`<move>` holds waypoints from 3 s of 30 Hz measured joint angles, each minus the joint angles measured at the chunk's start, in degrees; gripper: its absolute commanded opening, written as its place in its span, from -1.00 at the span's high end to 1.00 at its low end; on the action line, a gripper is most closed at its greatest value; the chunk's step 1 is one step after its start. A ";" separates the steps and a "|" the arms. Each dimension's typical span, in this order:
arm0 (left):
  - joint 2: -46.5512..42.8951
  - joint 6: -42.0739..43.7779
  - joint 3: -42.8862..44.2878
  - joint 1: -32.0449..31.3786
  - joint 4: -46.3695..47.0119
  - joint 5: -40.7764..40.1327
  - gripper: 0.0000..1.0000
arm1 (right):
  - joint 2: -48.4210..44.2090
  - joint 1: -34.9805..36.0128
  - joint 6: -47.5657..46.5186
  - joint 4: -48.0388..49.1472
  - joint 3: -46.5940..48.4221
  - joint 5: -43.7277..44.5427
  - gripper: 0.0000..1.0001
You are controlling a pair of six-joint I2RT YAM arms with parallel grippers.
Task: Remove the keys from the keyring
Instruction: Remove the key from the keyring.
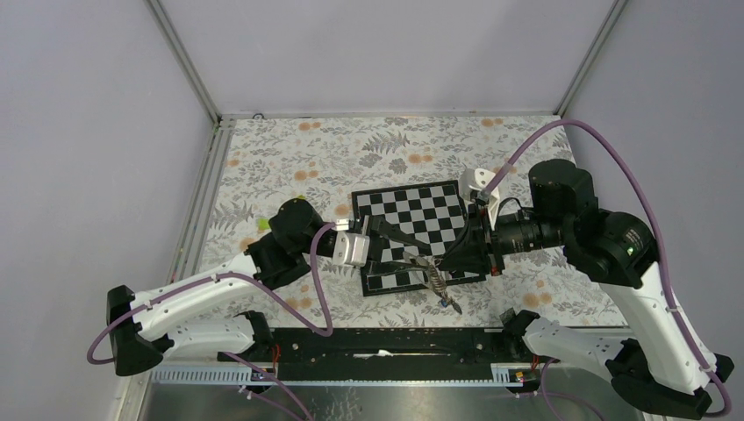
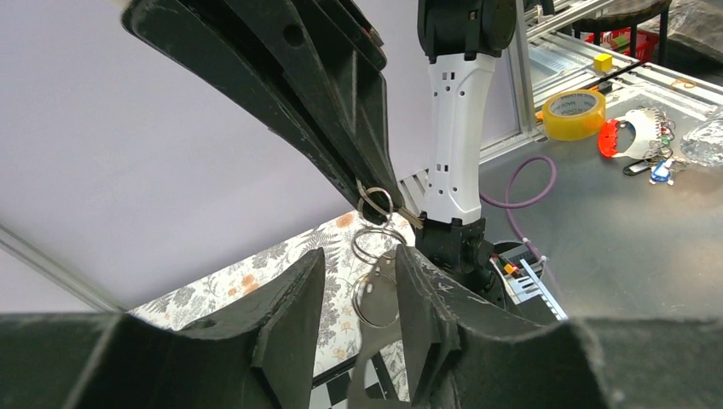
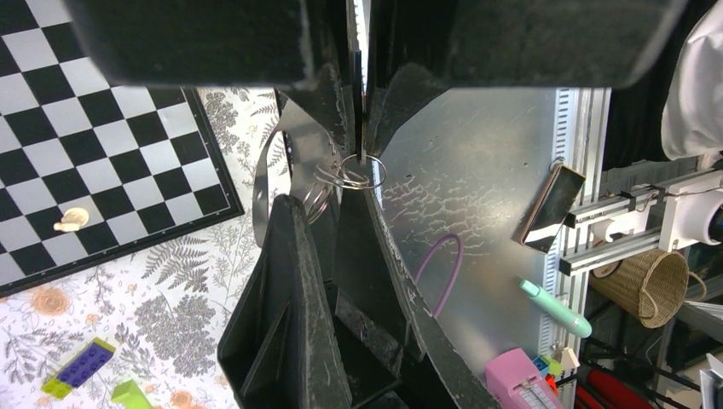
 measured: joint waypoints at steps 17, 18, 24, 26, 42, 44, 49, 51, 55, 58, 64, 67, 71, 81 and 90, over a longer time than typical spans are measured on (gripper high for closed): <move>0.22 0.87 2.45 0.00 -2.08 0.98 0.15 | 3.04 0.00 0.17 2.08 2.91 -5.42 0.89; 0.24 1.07 2.62 0.00 -2.16 0.98 0.15 | 3.32 0.00 0.33 2.32 2.86 -5.81 0.89; 0.35 1.11 2.91 0.00 -2.16 1.62 0.13 | 3.78 0.00 0.81 2.32 2.86 -7.08 0.89; 0.35 1.09 2.91 0.00 -2.08 1.86 0.11 | 3.74 0.00 0.81 2.32 2.86 -7.06 0.89; 0.35 -0.35 2.91 0.02 -1.68 5.84 0.07 | 3.76 0.00 0.52 1.86 2.86 -6.88 0.88; 0.35 -0.46 2.91 0.02 -1.66 6.36 0.08 | 3.76 0.00 0.52 1.86 2.86 -6.88 0.88; 0.44 -0.52 2.91 0.02 -1.66 7.28 0.17 | 3.76 0.00 0.39 1.88 2.78 -6.82 0.88; 0.61 -0.61 2.95 0.02 -1.66 7.80 0.24 | 3.78 0.00 0.31 1.88 2.73 -6.73 0.88; 1.09 -0.72 3.23 0.02 -1.68 8.24 0.35 | 3.80 0.00 0.24 1.84 2.71 -6.49 0.87; 1.22 -0.92 3.39 0.07 -1.70 8.26 0.43 | 3.78 0.00 0.17 1.81 2.71 -6.38 0.87; 1.49 -1.09 3.39 0.09 -1.75 8.39 0.53 | 3.45 0.00 0.09 1.53 2.71 -5.95 0.87; 1.62 -1.05 3.48 0.09 -1.86 8.37 0.57 | 3.34 0.02 -0.13 1.31 2.71 -5.60 0.87; 1.73 -0.83 3.67 0.09 -2.25 8.07 0.64 | 3.06 0.02 -0.35 1.20 2.71 -4.96 0.87; 1.95 -0.42 5.35 0.00 -6.23 3.61 0.88 | 2.58 0.00 -0.48 1.16 1.97 -3.87 0.86; 3.06 -0.48 8.15 -0.07 -10.40 0.61 0.93 | 2.23 -0.07 -0.46 0.61 1.42 -3.80 0.86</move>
